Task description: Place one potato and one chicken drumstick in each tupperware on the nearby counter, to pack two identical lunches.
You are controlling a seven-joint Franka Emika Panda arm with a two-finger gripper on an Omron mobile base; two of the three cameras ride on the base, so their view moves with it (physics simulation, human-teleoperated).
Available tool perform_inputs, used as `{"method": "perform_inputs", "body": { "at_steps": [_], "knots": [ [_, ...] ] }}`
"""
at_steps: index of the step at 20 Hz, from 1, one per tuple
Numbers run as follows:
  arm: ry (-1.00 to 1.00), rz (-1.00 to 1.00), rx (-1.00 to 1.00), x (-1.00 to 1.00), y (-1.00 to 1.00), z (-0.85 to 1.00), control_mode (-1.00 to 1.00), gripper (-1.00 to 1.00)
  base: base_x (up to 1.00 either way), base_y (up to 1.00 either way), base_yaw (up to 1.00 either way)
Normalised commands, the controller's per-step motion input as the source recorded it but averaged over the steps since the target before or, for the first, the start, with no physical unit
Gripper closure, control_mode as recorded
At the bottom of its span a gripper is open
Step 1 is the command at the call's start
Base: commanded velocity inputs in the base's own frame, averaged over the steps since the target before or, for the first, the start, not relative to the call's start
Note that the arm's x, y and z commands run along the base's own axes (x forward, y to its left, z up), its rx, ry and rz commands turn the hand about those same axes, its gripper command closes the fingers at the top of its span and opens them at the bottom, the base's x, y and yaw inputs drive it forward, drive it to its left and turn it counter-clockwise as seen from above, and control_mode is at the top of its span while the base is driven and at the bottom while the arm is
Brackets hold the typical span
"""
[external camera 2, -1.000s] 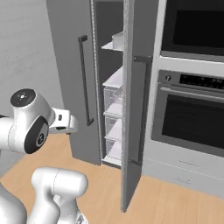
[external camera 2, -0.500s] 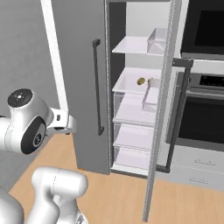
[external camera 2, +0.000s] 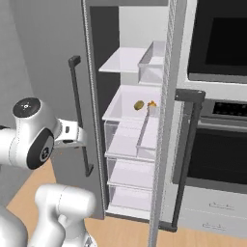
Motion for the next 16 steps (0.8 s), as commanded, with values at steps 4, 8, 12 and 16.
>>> {"method": "perform_inputs", "body": {
  "at_steps": [4,8,12,16],
  "knots": [
    [0.0,0.0,0.0,0.0,0.0,0.0,1.0,-1.0,0.19,0.1,-0.31],
    [0.0,0.0,0.0,0.0,0.0,0.0,1.0,-1.0,0.0,0.05,-0.35],
    [0.0,0.0,0.0,0.0,0.0,0.0,1.0,-1.0,0.37,0.15,-0.32],
    [0.0,0.0,0.0,0.0,0.0,0.0,1.0,-1.0,0.73,0.39,-0.19]
  ]
}}
